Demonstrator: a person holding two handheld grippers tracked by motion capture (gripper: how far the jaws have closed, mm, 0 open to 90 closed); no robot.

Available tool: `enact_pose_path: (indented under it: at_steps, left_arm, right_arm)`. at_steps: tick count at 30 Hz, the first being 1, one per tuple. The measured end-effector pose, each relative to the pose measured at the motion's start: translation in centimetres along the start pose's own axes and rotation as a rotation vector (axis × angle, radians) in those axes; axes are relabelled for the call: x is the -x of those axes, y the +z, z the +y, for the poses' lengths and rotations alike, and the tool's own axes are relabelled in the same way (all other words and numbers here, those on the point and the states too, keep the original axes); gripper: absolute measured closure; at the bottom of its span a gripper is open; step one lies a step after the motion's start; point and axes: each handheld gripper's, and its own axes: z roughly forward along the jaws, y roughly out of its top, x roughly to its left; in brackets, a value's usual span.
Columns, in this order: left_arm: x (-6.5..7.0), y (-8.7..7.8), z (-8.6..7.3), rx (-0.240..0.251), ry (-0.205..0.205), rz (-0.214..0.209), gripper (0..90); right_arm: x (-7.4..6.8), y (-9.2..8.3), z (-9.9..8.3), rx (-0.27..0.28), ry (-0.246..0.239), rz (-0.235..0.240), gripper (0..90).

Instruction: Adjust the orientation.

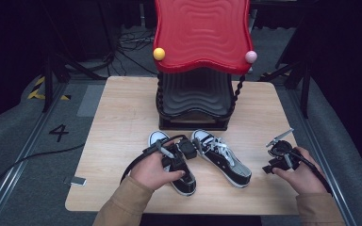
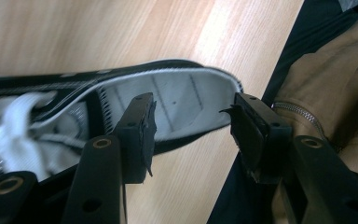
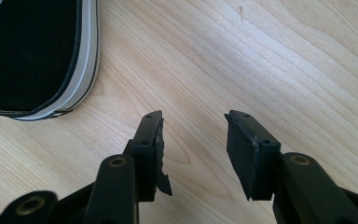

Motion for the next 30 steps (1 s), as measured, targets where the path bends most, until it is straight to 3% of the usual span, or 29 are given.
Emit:
enact_pose_path:
  at_steps: [6, 11, 17, 21, 24, 28, 30]
  left_arm:
    - [0.1, -0.1, 0.0, 0.015, -0.007, 0.001, 51.6]
    - [0.8, -0.1, 0.2, 0.027, 0.003, -0.060, 51.5]
    - [0.9, 2.0, 1.1, -0.037, 0.001, -0.063, 54.1]
    - [0.5, 2.7, 1.3, -0.045, -0.036, -0.067, 67.8]
    - [0.5, 2.7, 1.2, -0.048, -0.031, -0.078, 75.6]
    - [0.7, 2.2, 0.5, -0.070, -0.038, -0.083, 80.7]
    - [0.7, 1.5, -0.4, -0.057, -0.047, -0.093, 82.0]
  right_arm:
    - [-0.1, 0.2, 0.1, -0.006, -0.004, 0.001, 56.1]
    - [-0.2, 0.3, 0.2, -0.009, -0.012, 0.000, 55.6]
    - [-0.4, 0.5, 0.3, -0.014, -0.018, 0.001, 55.2]
    - [-0.4, 0.5, 0.3, -0.008, -0.021, -0.006, 54.6]
    - [-0.2, 0.3, 0.2, -0.004, -0.015, -0.013, 54.2]
    - [-0.1, 0.2, 0.3, 0.003, -0.015, -0.019, 53.7]
    - [-0.2, 0.3, 0.5, 0.005, -0.021, -0.018, 53.5]
